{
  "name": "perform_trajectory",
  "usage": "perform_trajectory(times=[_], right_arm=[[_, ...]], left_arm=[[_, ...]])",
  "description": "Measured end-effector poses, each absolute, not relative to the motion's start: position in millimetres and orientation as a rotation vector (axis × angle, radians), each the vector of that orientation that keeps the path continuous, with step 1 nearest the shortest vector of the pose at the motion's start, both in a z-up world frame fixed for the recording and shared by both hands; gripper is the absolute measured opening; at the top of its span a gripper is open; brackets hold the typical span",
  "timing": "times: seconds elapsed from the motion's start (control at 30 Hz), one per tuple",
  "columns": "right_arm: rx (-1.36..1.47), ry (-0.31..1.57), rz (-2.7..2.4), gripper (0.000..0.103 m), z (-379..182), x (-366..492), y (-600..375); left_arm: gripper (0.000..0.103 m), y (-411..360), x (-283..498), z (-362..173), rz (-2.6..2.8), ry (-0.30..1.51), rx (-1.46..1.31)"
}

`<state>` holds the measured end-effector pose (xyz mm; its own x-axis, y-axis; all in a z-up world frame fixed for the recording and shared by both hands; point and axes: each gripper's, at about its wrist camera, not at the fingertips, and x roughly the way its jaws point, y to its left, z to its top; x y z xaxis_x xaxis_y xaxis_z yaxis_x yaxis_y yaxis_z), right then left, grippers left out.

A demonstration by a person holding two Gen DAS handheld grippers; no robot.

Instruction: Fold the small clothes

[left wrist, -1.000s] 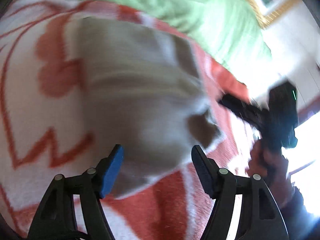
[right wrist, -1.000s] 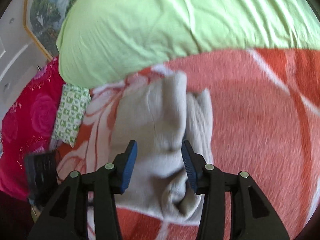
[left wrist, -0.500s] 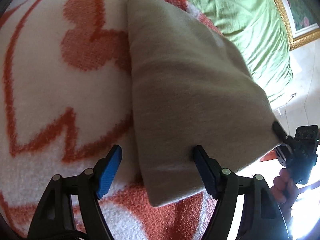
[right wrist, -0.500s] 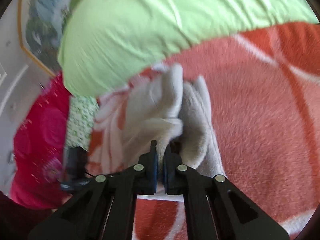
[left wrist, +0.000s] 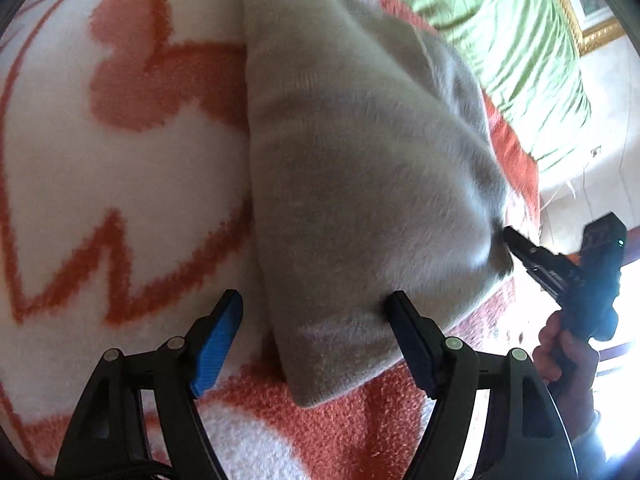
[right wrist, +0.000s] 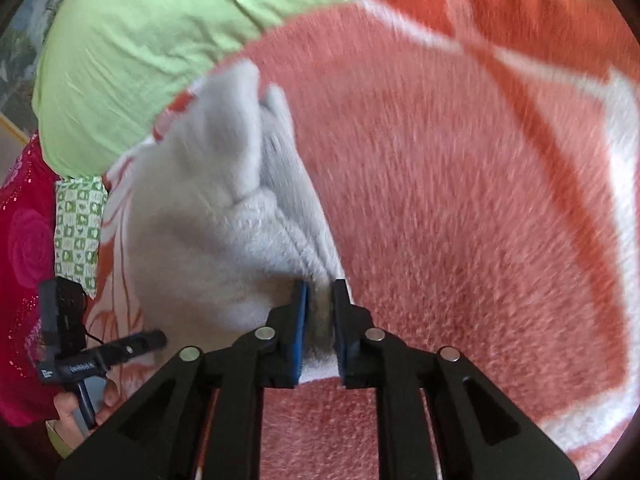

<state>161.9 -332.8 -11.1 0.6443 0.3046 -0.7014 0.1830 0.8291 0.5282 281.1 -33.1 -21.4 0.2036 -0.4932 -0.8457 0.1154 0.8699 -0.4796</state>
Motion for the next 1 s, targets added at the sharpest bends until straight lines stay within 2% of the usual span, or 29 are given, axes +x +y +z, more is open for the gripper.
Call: perform_trajectory(times=[0.13,0.4,0.43,0.5,0.63,0.77,0.83,0.9,1.0], right_arm=[[0.618,0.798,0.116,0.033,15,186,-333],[0.543,0.815,0.171,0.034,9,275,-312],[0.552,0.825,0.191,0.030,7,279,-312],[0.554,0.823,0.213,0.012,8,289,-311],[0.562,0.765,0.218,0.010,14,300,-323],[0.581,0.827,0.206,0.010,-15,315,-327],[0.608,0.809,0.208,0.015,-14,312,-331],[0.618,0.790,0.197,0.026,-9,306,-335],[0.648,0.752,0.200,0.027,2,283,-344]], left_arm=[[0.075,-20,298,-1,-0.403,1.238,-0.412],[0.075,-18,340,-4,-0.379,1.248,-0.462],[0.075,-19,341,-7,-0.375,1.246,-0.458],[0.075,-23,342,-9,-0.366,1.234,-0.436],[0.076,-33,342,-15,-0.366,1.233,-0.412],[0.076,-36,347,-17,-0.364,1.242,-0.424],[0.075,-37,348,-14,-0.365,1.241,-0.422],[0.075,-29,343,-8,-0.367,1.236,-0.422],[0.075,-21,343,2,-0.371,1.215,-0.442]])
